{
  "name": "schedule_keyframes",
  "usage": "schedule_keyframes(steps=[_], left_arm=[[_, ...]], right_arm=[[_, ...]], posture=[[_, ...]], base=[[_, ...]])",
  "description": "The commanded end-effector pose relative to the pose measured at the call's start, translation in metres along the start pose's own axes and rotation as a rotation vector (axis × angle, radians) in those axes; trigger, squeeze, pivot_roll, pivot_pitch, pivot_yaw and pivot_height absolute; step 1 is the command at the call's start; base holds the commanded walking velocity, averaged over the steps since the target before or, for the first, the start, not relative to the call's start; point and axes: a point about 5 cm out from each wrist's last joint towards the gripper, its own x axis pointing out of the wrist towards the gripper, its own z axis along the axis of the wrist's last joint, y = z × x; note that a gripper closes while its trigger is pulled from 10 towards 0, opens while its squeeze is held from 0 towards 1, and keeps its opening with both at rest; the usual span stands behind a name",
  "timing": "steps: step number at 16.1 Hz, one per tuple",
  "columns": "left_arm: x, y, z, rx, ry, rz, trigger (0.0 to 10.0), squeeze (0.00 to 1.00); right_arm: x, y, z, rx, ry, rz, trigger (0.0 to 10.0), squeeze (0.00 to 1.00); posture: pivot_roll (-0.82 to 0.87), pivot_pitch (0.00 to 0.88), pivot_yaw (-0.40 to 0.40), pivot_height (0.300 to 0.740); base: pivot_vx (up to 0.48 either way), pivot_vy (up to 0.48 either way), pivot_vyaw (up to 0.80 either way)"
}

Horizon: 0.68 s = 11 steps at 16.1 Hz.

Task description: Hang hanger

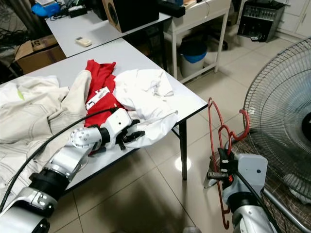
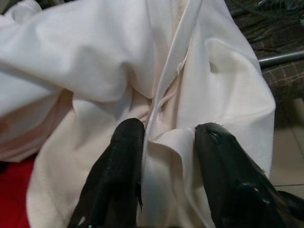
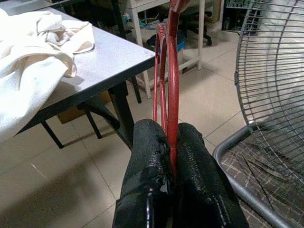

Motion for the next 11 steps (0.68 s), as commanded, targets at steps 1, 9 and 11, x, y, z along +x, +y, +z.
schedule_keyframes(steps=[1, 9, 11], left_arm=[[-0.003, -0.001, 0.003, -0.016, -0.023, -0.017, 0.0, 0.00], [-0.004, -0.004, 0.013, -0.088, -0.069, -0.058, 0.0, 0.00], [-0.004, -0.003, 0.013, -0.091, -0.066, -0.060, 0.0, 0.00]], right_arm=[[-0.001, 0.004, 0.000, 0.005, -0.007, 0.006, 10.0, 0.00], [0.002, 0.006, -0.001, -0.005, -0.012, 0.012, 10.0, 0.00], [0.003, 0.007, -0.001, -0.005, -0.012, 0.014, 10.0, 0.00]], posture=[[-0.21, 0.048, 0.185, 0.740], [-0.21, 0.040, 0.188, 0.740], [-0.20, 0.039, 0.188, 0.740]], base=[[0.000, 0.000, 0.00], [0.000, 0.000, 0.00], [0.000, 0.000, 0.00]])
